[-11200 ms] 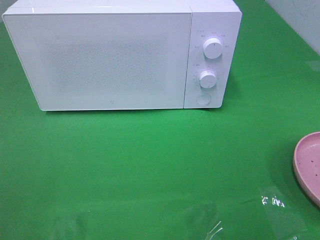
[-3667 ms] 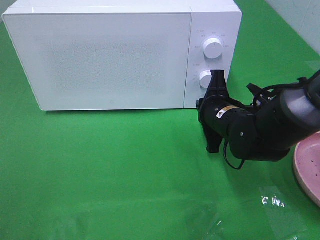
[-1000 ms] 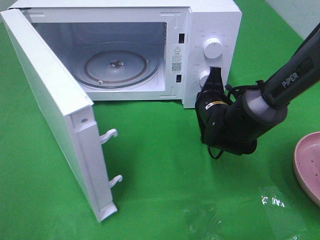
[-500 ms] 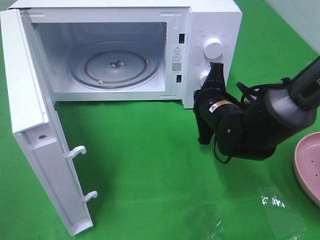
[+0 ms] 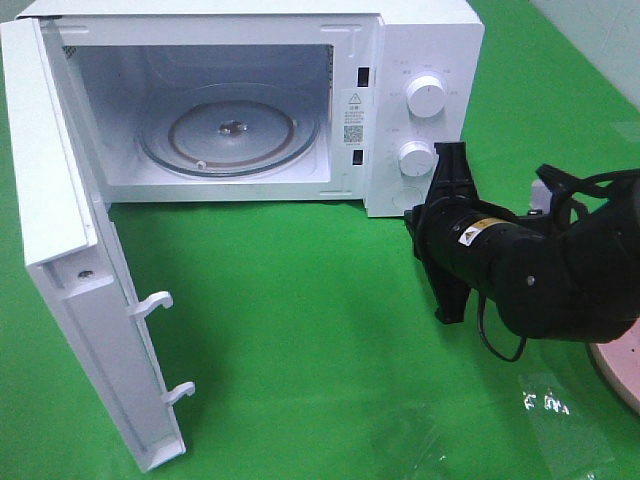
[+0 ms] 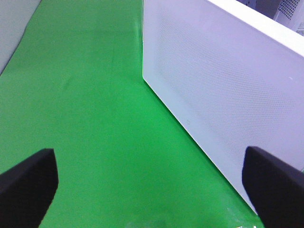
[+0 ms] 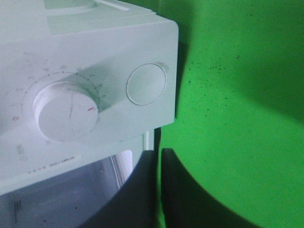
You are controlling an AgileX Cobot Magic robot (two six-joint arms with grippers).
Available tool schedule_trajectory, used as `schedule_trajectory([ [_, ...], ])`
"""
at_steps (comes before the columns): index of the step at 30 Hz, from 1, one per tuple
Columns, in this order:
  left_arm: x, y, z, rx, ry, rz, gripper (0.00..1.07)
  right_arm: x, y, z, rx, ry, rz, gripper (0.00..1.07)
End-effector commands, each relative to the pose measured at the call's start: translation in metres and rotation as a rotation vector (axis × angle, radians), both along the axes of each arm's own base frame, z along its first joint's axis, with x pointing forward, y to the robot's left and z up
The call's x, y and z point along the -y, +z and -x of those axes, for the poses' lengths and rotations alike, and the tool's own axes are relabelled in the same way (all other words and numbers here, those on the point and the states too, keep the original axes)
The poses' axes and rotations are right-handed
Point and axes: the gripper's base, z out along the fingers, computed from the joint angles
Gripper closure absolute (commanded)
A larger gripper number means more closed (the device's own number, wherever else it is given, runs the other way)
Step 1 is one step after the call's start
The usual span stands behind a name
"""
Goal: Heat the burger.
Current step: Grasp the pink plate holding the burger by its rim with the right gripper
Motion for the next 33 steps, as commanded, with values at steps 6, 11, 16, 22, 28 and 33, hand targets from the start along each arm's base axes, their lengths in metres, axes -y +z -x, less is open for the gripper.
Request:
schedule_trajectory([
  [6,0.001,0.000,0.002,0.019,-0.002,0.005,0.08,-0.003,0.027,0.013,0.008,0.290,0.362,1.00],
  [11,0.001,0.000,0.002,0.019,-0.002,0.005,0.08,-0.001,0.038,0.020,0.032,0.455,0.596,0.99],
  [16,0.001,0.000,0.002,0.019,-0.002,0.005,0.08,0.000,0.046,0.026,0.041,0.578,0.739,0.99],
  [22,0.001,0.000,0.002,0.019,-0.002,0.005,0.08,-0.003,0.053,0.039,0.035,0.825,0.886,0.99],
  [28,0.001,0.000,0.002,0.019,-0.002,0.005,0.08,-0.013,0.056,0.044,0.008,1.041,0.940,0.98],
  [33,0.001,0.000,0.002,0.019,-0.002,0.005,0.08,-0.020,0.066,0.046,-0.041,1.273,1.025,0.97],
])
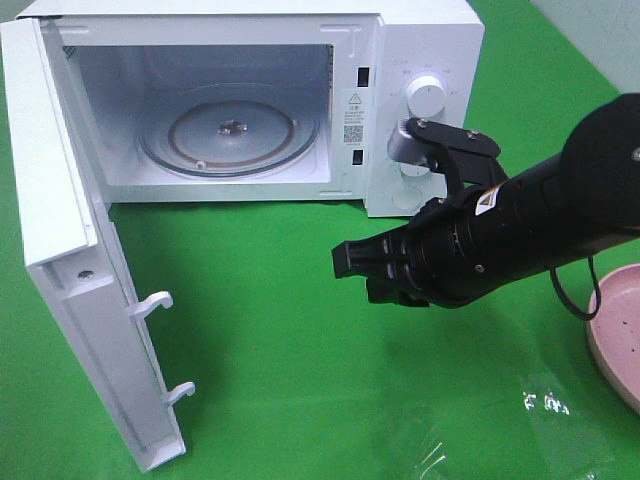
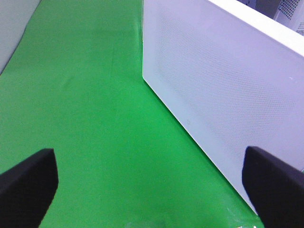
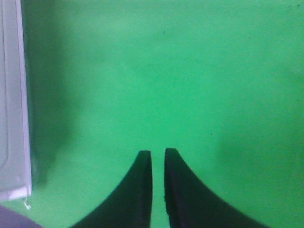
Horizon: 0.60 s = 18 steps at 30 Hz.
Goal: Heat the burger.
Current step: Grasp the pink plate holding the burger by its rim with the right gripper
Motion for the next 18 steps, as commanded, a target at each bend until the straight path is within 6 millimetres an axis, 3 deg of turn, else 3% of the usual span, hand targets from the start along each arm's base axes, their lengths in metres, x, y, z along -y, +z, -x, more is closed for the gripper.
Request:
schedule_trajectory([
  [1,0.001,0.000,0.002,0.019,-0.002,0.005,0.08,0.000,0.009,0.002,-0.058,0.164,0.147,0.96],
  [4,0.001,0.000,0.002,0.019,-0.002,0.005,0.08,0.000,0.011,0.002,-0.072,0.179,0.173,0.96],
  [8,0.001,0.000,0.002,0.019,-0.002,0.005,0.08,0.010,0.018,0.005,-0.183,0.248,0.365,0.89],
  [13,0.001,0.000,0.002,0.019,-0.002,0.005,0.08,0.016,0.017,0.009,-0.237,0.274,0.436,0.85],
  [18,0.001,0.000,0.002,0.019,-0.002,0.005,0.08,0.035,0.024,0.013,-0.301,0.253,0.494,0.75],
])
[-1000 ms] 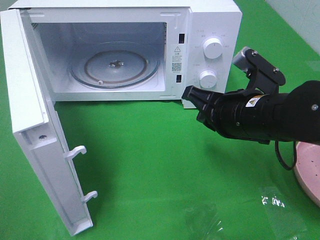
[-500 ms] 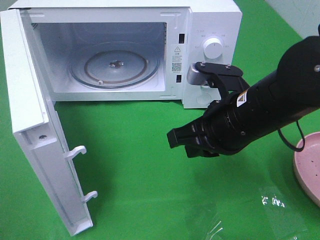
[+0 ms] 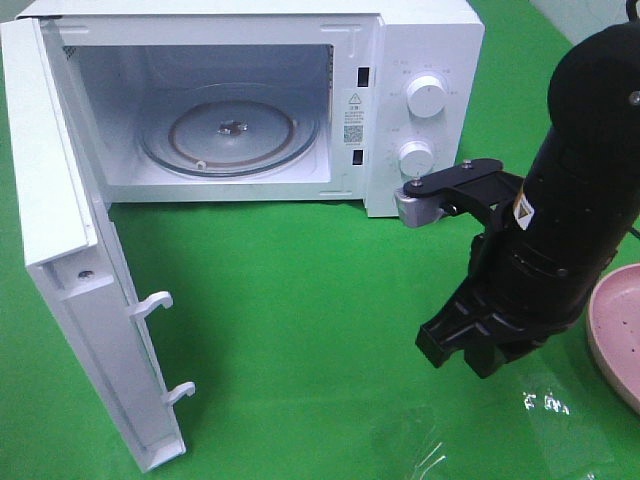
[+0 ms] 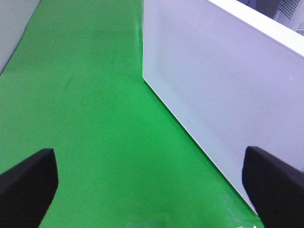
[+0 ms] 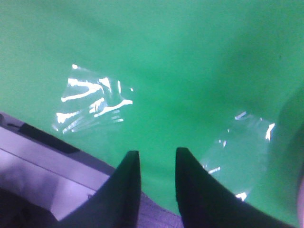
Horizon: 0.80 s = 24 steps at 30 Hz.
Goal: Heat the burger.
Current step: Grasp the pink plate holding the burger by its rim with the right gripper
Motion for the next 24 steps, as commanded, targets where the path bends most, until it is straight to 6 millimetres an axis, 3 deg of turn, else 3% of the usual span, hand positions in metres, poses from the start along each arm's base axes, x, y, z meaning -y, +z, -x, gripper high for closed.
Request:
schedule_trajectory([
  [1,0.001,0.000,0.002,0.019,-0.002,0.005,0.08,0.015,0.011,-0.002,0.018,-0.029,0.028,0.72],
  [7,0.001,0.000,0.002,0.019,-0.002,0.005,0.08,0.046,0.031,-0.006,0.119,-0.085,0.056,0.59],
  [8,0.001,0.000,0.002,0.019,-0.002,0.005,0.08,0.057,0.035,-0.006,0.133,-0.107,0.075,0.51],
  [9,0.001,0.000,0.002,0.019,-0.002,0.005,0.08,0.057,0.035,-0.006,0.133,-0.107,0.075,0.51],
  [10,0.001,0.000,0.002,0.019,-0.002,0.005,0.08,0.066,0.037,-0.005,0.151,-0.127,0.085,0.42],
  [13,0.001,0.000,0.002,0.019,-0.002,0.005,0.08,0.070,0.038,-0.006,0.154,-0.140,0.089,0.38],
  [15,0.001,0.000,0.002,0.019,-0.002,0.005,0.08,0.088,0.031,-0.004,0.136,-0.210,0.097,0.23],
  [24,0.001,0.000,0.002,0.019,-0.002,0.005,0.08,0.116,0.005,0.002,0.118,-0.354,0.071,0.23],
])
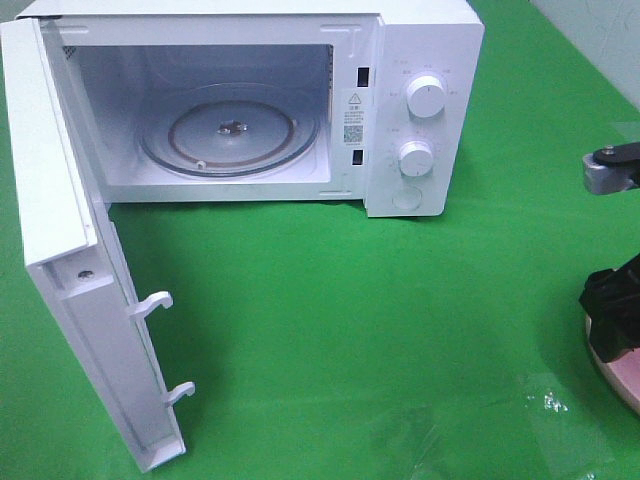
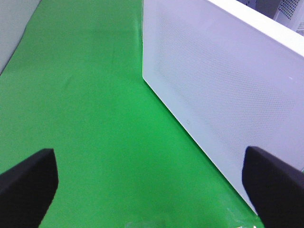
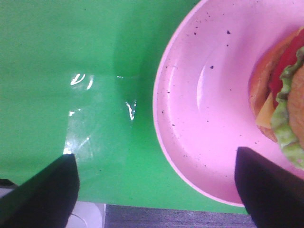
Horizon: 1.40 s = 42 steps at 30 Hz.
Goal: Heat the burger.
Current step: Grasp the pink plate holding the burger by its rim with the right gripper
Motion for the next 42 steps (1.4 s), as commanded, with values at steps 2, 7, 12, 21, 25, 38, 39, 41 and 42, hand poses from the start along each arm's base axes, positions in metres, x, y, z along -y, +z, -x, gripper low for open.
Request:
schedule_trajectory([
  [2,0.001,0.000,0.002,0.019,-0.002,0.005,0.08,0.007,-0.007,0.001,0.040,-0.034,-0.027,0.24],
  [7,0.001,0.000,0.002,0.019,-0.002,0.005,0.08,0.006,-0.011,-0.004,0.079,-0.033,-0.041,0.25],
  [12,0.001,0.000,0.002,0.019,-0.002,0.005,0.08,0.004,-0.030,-0.013,0.026,-0.030,-0.034,0.26],
  [21,0.001,0.000,0.002,0.019,-0.002,0.005,0.08,0.010,-0.057,-0.026,-0.018,-0.075,-0.044,0.29],
  [25,0.001,0.000,0.002,0.019,-0.002,0.005,0.08,0.011,-0.066,-0.031,-0.012,-0.072,-0.047,0.30],
  [38,0.001,0.000,0.002,0.019,-0.002,0.004,0.08,0.016,-0.089,-0.042,-0.001,-0.115,-0.061,0.31],
  [39,0.001,0.000,0.002,0.019,-0.002,0.004,0.08,0.017,-0.090,-0.042,-0.002,-0.123,-0.060,0.31],
  [41,0.001,0.000,0.002,0.019,-0.002,0.004,0.08,0.018,-0.090,-0.042,-0.002,-0.121,-0.055,0.31],
  [42,0.001,0.000,0.002,0.019,-0.002,0.004,0.08,0.018,-0.090,-0.042,-0.002,-0.121,-0.055,0.31],
])
